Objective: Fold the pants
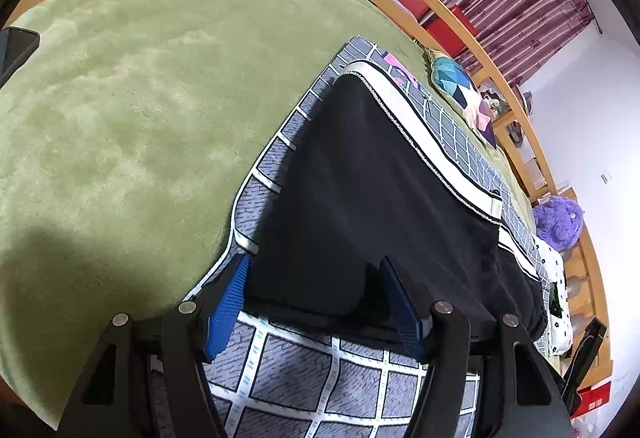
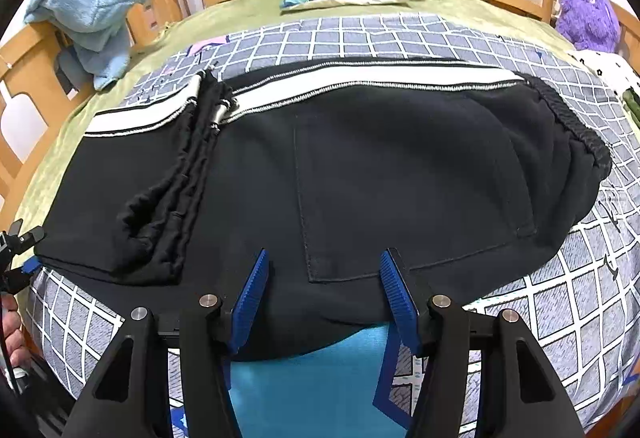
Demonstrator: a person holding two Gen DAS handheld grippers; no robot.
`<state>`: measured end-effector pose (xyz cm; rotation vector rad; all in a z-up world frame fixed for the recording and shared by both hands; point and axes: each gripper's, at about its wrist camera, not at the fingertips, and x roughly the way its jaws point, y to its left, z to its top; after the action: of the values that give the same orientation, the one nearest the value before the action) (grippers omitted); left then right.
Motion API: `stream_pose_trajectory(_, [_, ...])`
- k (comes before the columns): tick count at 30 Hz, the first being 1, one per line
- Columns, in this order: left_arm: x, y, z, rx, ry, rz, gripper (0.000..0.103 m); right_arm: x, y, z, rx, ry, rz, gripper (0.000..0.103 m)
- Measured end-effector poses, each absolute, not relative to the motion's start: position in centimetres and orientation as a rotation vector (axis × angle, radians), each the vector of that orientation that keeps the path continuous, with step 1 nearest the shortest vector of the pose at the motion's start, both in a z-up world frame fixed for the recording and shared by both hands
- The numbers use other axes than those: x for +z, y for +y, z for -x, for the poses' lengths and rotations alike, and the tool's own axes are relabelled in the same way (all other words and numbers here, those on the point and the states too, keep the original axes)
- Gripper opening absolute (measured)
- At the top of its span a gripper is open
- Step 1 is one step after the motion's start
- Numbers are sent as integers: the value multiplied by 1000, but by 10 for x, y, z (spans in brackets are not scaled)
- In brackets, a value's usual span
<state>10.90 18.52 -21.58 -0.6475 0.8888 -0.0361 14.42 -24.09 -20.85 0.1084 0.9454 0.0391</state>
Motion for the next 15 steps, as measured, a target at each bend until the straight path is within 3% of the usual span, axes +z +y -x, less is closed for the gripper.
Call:
stream_pose_trajectory(2, [-214, 184, -109, -21, 881, 642, 57, -210, -241, -146, 38, 950, -109, 57])
stream_pose_trajectory(8, [-179, 156, -99, 44, 774, 419, 21, -203, -241, -142, 53, 922, -108, 57])
stream_pose_trajectory(15, [-102, 103, -93, -61, 636, 232, 12, -181, -259, -131, 66, 855, -179, 57])
